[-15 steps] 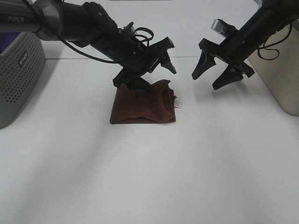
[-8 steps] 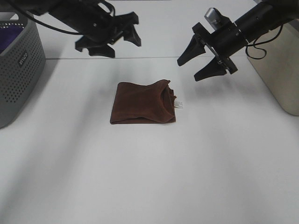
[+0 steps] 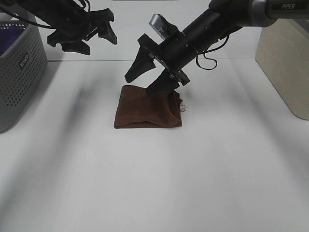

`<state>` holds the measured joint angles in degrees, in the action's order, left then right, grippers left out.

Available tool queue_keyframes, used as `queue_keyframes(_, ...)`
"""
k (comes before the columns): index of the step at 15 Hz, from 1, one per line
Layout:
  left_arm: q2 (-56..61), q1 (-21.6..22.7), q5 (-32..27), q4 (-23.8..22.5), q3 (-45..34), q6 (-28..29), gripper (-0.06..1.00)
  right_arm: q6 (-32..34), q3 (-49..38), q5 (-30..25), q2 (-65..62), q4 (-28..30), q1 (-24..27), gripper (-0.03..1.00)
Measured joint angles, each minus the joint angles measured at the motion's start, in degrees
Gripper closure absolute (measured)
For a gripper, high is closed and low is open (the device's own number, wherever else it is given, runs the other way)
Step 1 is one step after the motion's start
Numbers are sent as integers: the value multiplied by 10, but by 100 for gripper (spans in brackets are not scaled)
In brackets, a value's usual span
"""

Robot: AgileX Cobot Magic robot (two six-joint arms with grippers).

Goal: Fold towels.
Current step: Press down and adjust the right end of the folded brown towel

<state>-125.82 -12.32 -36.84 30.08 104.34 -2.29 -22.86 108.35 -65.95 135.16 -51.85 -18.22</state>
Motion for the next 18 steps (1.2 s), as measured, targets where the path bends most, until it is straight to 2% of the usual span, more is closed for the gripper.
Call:
queue_keyframes(2, 0, 0, -12, 0, 0, 1, 19, 10, 0, 46, 21, 11, 2, 28)
queue_keyframes(4, 0, 0, -18, -1, 0, 2, 19, 11, 0, 79, 28, 53, 2, 28)
queue_keyframes(8, 0, 0, -28, -4, 0, 2, 19, 44, 0, 89, 30, 84, 32, 28)
queue_keyframes(10, 0, 0, -32, -6, 0, 3, 19, 54, 0, 89, 33, 104, 60, 28)
queue_keyframes(11, 0, 0, -38, -6, 0, 3, 19, 65, 0, 78, 34, 136, 81, 29)
queue_keyframes(15, 2, 0, -55, -13, 0, 3, 19, 72, 0, 50, 29, 183, 88, 29)
queue_keyframes(18, 40, 0, -109, -79, 0, -7, 19, 117, 0, 16, -21, 229, 88, 29)
